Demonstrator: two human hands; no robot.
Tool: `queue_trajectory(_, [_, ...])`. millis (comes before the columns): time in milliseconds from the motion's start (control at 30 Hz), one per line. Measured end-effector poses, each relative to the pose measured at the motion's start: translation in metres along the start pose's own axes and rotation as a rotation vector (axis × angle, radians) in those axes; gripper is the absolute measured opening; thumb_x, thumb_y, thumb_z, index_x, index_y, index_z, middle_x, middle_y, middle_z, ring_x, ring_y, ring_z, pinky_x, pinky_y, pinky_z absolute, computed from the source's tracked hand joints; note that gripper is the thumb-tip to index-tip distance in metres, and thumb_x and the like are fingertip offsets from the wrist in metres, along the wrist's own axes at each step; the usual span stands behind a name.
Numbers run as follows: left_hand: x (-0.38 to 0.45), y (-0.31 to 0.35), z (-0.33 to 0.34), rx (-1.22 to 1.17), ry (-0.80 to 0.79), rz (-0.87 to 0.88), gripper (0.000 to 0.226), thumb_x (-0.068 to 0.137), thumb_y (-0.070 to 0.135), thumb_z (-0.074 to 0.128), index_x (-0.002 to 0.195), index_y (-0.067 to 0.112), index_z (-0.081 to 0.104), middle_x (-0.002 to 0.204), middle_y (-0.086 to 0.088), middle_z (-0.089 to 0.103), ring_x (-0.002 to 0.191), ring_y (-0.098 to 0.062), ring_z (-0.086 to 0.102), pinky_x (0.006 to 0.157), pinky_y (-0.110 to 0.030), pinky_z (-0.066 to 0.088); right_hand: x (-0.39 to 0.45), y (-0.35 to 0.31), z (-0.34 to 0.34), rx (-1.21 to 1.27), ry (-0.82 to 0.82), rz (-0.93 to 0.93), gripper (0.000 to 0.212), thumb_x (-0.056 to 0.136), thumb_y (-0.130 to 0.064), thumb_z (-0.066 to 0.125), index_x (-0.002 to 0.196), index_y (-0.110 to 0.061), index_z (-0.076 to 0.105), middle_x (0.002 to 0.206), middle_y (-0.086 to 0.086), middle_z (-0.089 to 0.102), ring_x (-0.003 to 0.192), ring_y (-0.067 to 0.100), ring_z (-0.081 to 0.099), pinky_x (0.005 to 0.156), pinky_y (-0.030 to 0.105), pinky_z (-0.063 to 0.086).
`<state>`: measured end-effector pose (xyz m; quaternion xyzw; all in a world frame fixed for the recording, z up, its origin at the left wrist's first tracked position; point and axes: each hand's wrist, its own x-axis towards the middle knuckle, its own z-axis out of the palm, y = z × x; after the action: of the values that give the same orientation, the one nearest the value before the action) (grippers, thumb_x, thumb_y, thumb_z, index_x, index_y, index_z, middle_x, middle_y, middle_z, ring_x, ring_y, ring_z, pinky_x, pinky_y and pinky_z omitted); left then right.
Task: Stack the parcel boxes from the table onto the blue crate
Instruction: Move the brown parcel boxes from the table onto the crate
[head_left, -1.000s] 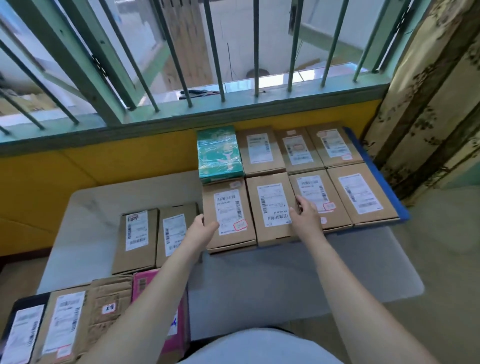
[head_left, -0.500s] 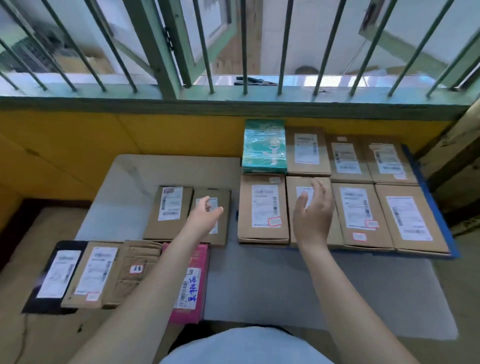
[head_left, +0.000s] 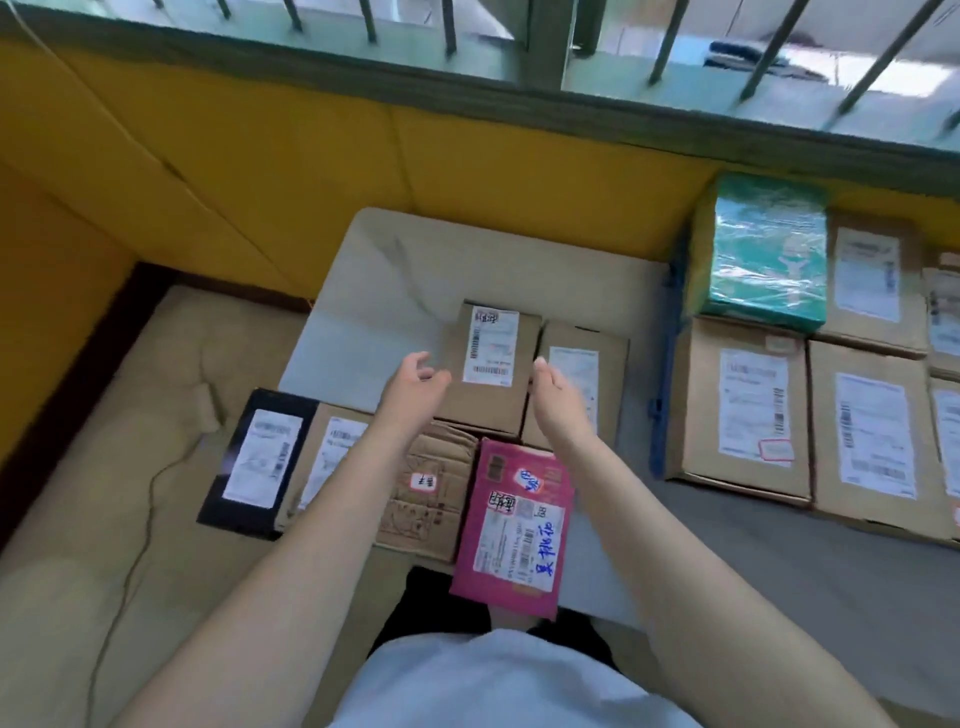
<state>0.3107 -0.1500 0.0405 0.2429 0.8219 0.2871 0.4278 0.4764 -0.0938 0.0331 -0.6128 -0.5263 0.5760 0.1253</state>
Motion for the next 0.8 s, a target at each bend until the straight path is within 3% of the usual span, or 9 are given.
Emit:
queue_trajectory(133, [0.042, -0.015, -0.014, 0.072, -0.160, -0.063, 0.057, 0.096, 0.030, 0.053, 0.149, 0.016, 0.035, 0.145, -0.005, 0.048, 0.130, -0.022, 0.047, 0.099, -0.028, 0.034, 0.029, 0.006, 0.031, 0.051, 0.085, 0.269, 0.066, 0.101, -0.056, 0.019, 0.147, -0.016, 0.045, 0.151, 0.006, 0.045, 0.140, 0.027, 0.040, 0.116, 0.043, 0.030])
queue_trajectory(300, [0.074, -0.022, -0.024, 0.093, -0.305, -0.098, 0.060, 0.096, 0.032, 0.053, 0.149, 0.013, 0.035, 0.147, -0.006, 0.047, 0.132, -0.024, 0.047, 0.112, -0.034, 0.035, 0.047, 0.013, 0.048, 0.108, 0.204, 0.341, 0.075, 0.095, -0.065, 0.018, 0.143, -0.017, 0.050, 0.142, 0.005, 0.054, 0.131, 0.026, 0.050, 0.113, 0.047, 0.036])
queue_trajectory(400, [0.079, -0.023, -0.025, 0.062, -0.346, -0.120, 0.059, 0.094, 0.032, 0.055, 0.147, 0.011, 0.039, 0.145, -0.006, 0.049, 0.127, -0.024, 0.052, 0.109, -0.037, 0.040, 0.047, 0.005, 0.055, 0.295, 0.242, 0.378, 0.070, 0.098, -0.062, 0.025, 0.143, -0.013, 0.048, 0.139, 0.005, 0.056, 0.125, 0.023, 0.054, 0.110, 0.043, 0.039])
queue_trajectory(500, [0.078, -0.017, -0.029, 0.013, -0.349, -0.093, 0.047, 0.094, 0.028, 0.055, 0.138, 0.012, 0.048, 0.135, 0.000, 0.055, 0.114, -0.015, 0.052, 0.096, -0.027, 0.039, 0.049, -0.001, 0.060, 0.363, 0.243, 0.412, 0.070, 0.095, -0.064, 0.030, 0.143, -0.016, 0.047, 0.139, 0.002, 0.055, 0.127, 0.024, 0.051, 0.111, 0.044, 0.039])
queue_trajectory(567, [0.079, -0.014, -0.031, 0.000, -0.347, -0.061, 0.044, 0.094, 0.027, 0.056, 0.136, 0.015, 0.050, 0.132, 0.001, 0.056, 0.110, -0.012, 0.049, 0.093, -0.026, 0.036, 0.048, -0.006, 0.061, 0.379, 0.253, 0.410, 0.062, 0.095, -0.065, 0.031, 0.129, -0.019, 0.057, 0.127, -0.002, 0.060, 0.119, 0.021, 0.054, 0.106, 0.042, 0.040])
queue_trajectory(633, [0.078, -0.008, -0.034, 0.018, -0.336, -0.015, 0.046, 0.092, 0.027, 0.057, 0.137, 0.017, 0.051, 0.134, 0.004, 0.055, 0.115, -0.012, 0.050, 0.101, -0.030, 0.040, 0.045, -0.015, 0.062, 0.377, 0.260, 0.372, 0.045, 0.096, -0.059, 0.032, 0.105, -0.025, 0.060, 0.111, -0.004, 0.063, 0.109, 0.019, 0.057, 0.102, 0.040, 0.044])
queue_trajectory(667, [0.076, -0.005, -0.035, 0.034, -0.327, 0.008, 0.046, 0.092, 0.027, 0.057, 0.137, 0.019, 0.051, 0.134, 0.005, 0.055, 0.117, -0.012, 0.051, 0.104, -0.033, 0.041, 0.043, -0.019, 0.061, 0.342, 0.263, 0.345, 0.042, 0.097, -0.056, 0.034, 0.105, -0.024, 0.060, 0.113, 0.000, 0.063, 0.109, 0.022, 0.059, 0.103, 0.044, 0.045])
queue_trajectory(733, [0.071, 0.003, -0.036, 0.047, -0.296, 0.079, 0.044, 0.089, 0.019, 0.057, 0.133, 0.021, 0.054, 0.131, 0.005, 0.058, 0.115, -0.012, 0.054, 0.103, -0.034, 0.045, 0.036, -0.023, 0.057, 0.262, 0.277, 0.236, 0.043, 0.099, -0.044, 0.040, 0.126, -0.015, 0.057, 0.130, 0.009, 0.059, 0.118, 0.028, 0.056, 0.106, 0.050, 0.044])
queue_trajectory(800, [0.065, 0.012, -0.034, 0.041, -0.256, 0.183, 0.043, 0.086, 0.008, 0.055, 0.127, 0.020, 0.060, 0.127, 0.003, 0.061, 0.111, -0.009, 0.058, 0.100, -0.031, 0.048, 0.027, -0.028, 0.048, 0.207, 0.298, 0.142, 0.047, 0.100, -0.035, 0.046, 0.143, -0.016, 0.047, 0.140, 0.003, 0.052, 0.124, 0.020, 0.052, 0.107, 0.044, 0.044])
